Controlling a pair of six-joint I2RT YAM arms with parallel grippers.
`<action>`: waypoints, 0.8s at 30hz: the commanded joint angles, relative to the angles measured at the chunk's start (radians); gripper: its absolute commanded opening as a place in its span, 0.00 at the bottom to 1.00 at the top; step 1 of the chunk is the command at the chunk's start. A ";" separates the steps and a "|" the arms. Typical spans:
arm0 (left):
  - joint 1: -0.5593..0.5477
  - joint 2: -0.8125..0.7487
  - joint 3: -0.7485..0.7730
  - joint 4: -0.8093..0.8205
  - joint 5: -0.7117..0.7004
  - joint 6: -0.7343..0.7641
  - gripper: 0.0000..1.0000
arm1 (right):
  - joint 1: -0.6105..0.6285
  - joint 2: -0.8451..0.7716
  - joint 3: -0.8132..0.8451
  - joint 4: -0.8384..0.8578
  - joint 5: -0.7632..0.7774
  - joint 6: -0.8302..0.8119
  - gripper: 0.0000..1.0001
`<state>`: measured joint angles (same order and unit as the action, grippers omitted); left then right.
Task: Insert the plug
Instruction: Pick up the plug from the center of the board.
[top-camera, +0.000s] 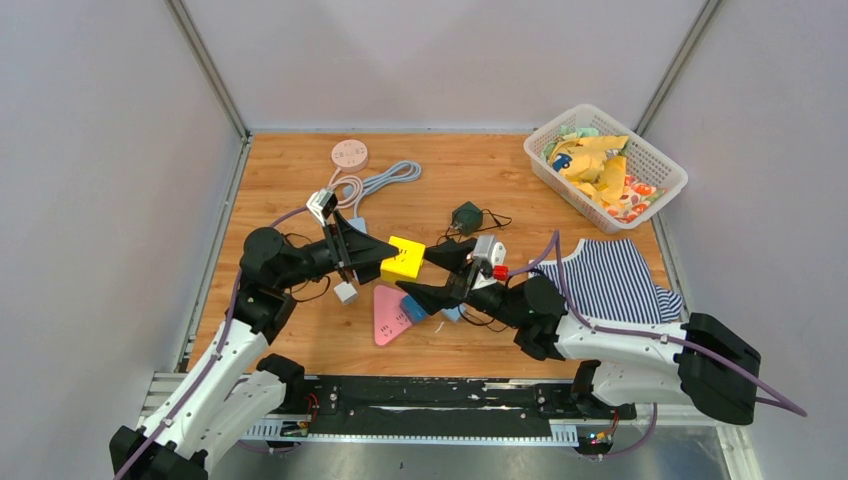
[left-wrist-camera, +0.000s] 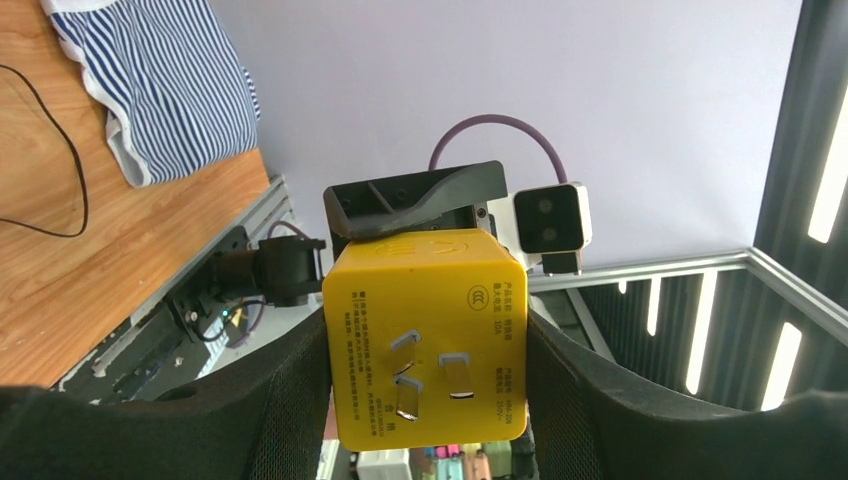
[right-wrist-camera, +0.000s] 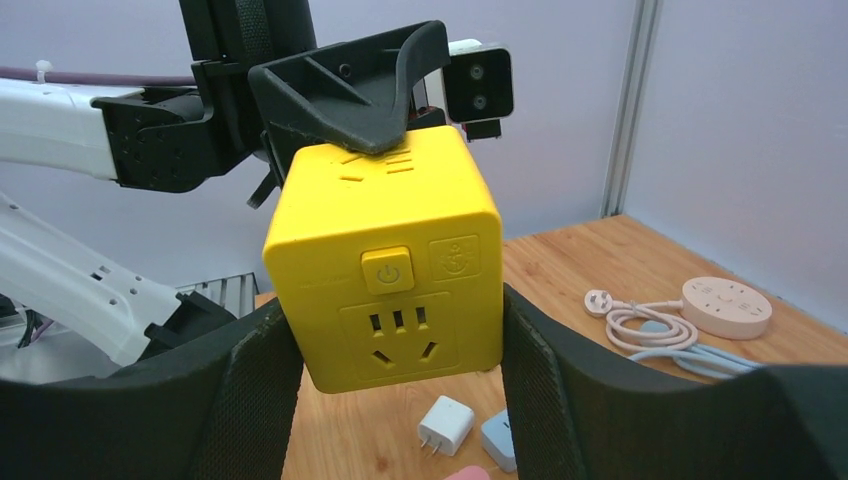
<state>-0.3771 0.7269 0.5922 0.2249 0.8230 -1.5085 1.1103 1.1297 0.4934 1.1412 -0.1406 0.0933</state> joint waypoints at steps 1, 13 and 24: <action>-0.003 -0.013 -0.022 0.047 0.033 -0.029 0.00 | -0.006 0.012 0.015 0.140 -0.027 0.011 0.63; -0.003 -0.057 -0.069 0.080 -0.059 -0.050 0.63 | -0.006 -0.039 0.063 -0.093 0.009 0.014 0.00; -0.003 -0.013 -0.116 0.079 -0.061 0.131 0.96 | -0.003 -0.112 0.148 -0.542 0.095 0.071 0.00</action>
<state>-0.3771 0.7158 0.4908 0.2882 0.7712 -1.4635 1.1099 1.0645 0.5617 0.8028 -0.1001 0.1326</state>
